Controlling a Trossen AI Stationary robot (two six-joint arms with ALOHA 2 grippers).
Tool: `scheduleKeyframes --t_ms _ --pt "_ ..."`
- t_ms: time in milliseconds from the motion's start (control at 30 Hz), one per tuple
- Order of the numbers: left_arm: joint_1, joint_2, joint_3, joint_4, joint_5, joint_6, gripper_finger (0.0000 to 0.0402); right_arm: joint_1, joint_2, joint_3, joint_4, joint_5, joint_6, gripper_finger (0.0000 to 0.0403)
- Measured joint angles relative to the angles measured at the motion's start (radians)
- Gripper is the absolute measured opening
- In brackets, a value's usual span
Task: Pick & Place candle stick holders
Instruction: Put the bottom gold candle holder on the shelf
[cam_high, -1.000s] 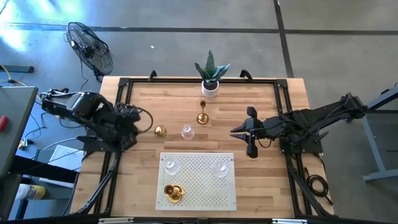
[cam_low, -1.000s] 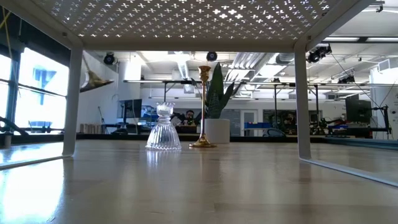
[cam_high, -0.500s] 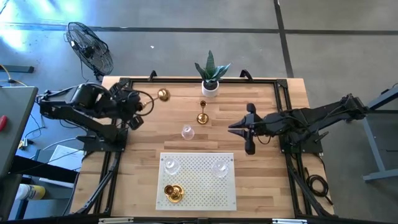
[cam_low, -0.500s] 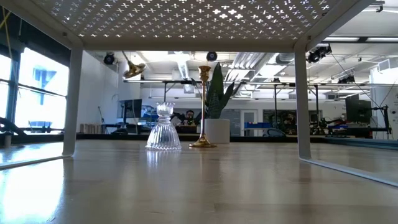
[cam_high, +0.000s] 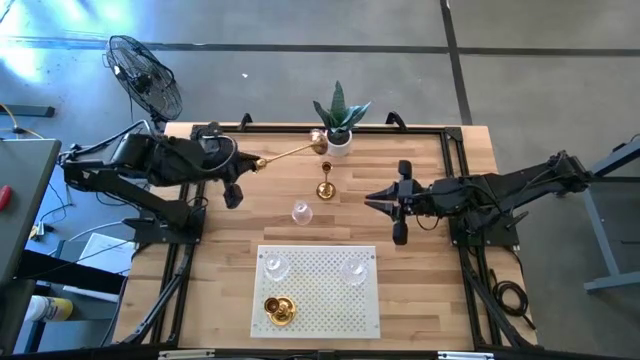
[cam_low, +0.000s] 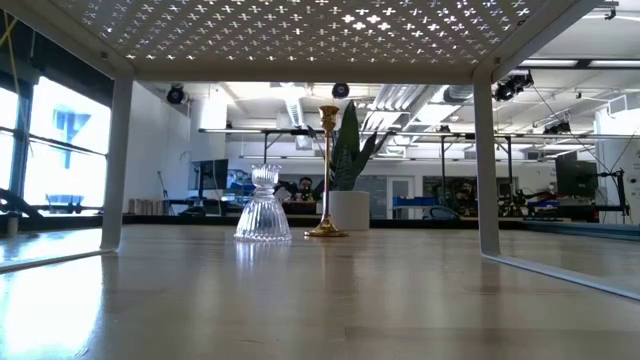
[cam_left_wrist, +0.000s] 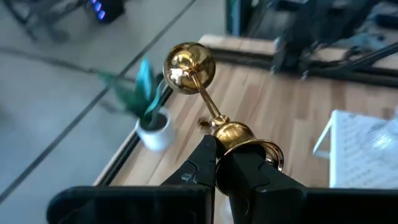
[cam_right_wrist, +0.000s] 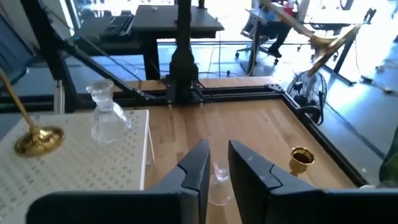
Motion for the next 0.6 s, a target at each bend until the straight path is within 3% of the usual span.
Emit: scheduleKeyframes --t_ms 100,300,500,600 --pt "0.000 0.012 0.000 0.063 0.048 0.068 0.0009 0.000 0.000 0.000 -0.001 -0.034 -0.025 0.0046" --pt "0.000 0.049 0.000 0.104 0.041 0.129 0.0005 0.001 0.000 0.000 0.040 -0.103 -0.089 0.0046" --pt "0.000 0.119 0.000 0.144 0.084 0.136 0.0005 0.051 0.021 0.000 0.167 -0.126 -0.323 0.0064" --pt "0.000 0.149 -0.001 0.196 0.099 0.173 0.0005 0.091 0.055 0.000 0.216 -0.082 -0.454 0.0077"
